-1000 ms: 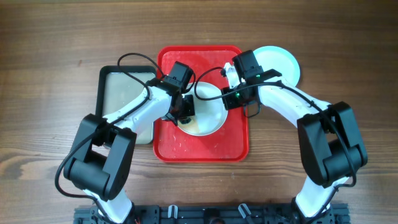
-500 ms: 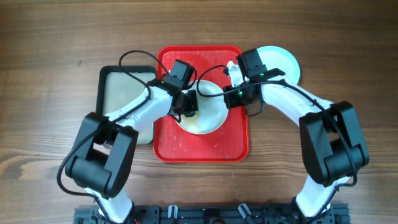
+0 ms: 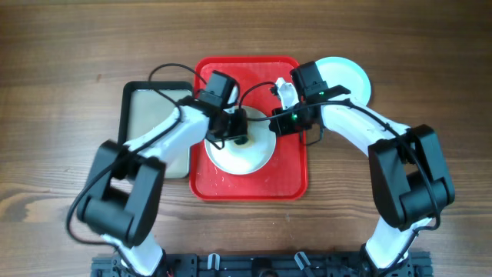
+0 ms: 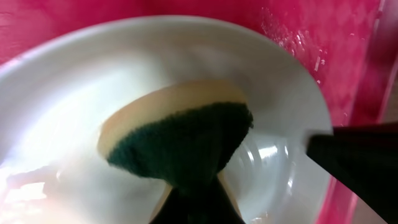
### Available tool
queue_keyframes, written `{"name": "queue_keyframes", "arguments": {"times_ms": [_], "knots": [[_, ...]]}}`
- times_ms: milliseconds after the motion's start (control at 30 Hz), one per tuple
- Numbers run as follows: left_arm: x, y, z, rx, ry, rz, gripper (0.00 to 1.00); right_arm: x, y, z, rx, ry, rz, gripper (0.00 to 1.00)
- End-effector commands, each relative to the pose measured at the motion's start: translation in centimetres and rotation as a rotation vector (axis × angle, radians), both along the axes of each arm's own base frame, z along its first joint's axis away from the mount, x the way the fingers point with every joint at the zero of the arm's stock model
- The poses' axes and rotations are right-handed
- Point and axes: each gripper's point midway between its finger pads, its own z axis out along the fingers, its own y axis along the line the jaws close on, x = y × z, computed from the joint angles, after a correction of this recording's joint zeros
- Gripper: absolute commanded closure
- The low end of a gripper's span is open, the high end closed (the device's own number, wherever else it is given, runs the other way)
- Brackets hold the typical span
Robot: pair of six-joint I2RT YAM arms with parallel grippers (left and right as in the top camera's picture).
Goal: Clean dirty plates on tray and stack at the side
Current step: 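Return the sponge to the black tray with the left gripper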
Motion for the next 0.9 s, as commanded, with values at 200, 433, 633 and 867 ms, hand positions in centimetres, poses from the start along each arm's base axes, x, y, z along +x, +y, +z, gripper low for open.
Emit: {"name": "queue_keyframes", "arguments": {"times_ms": [200,433,633,867], "knots": [[2.3,12.3,12.7,0.151,-0.289,0.15,0.96,-0.7,1.1,0.0,0.045,0.023,0.029,0.96],[-0.5,21.6,6.3,0.392,-0.066,0.229,0.96,-0.5,1.1,0.0,0.048,0.015,0.028,0.96],[-0.7,23.3,1.3,0.447,0.028,0.23,0.96,-0.4,1.0,0.0,0.039,0.012,0.023,0.96],[0.0,23.1,2.1,0.431,0.003,0.234,0.43,-0.4,1.0,-0.1,0.037,0.012,0.022,0.51]]}}
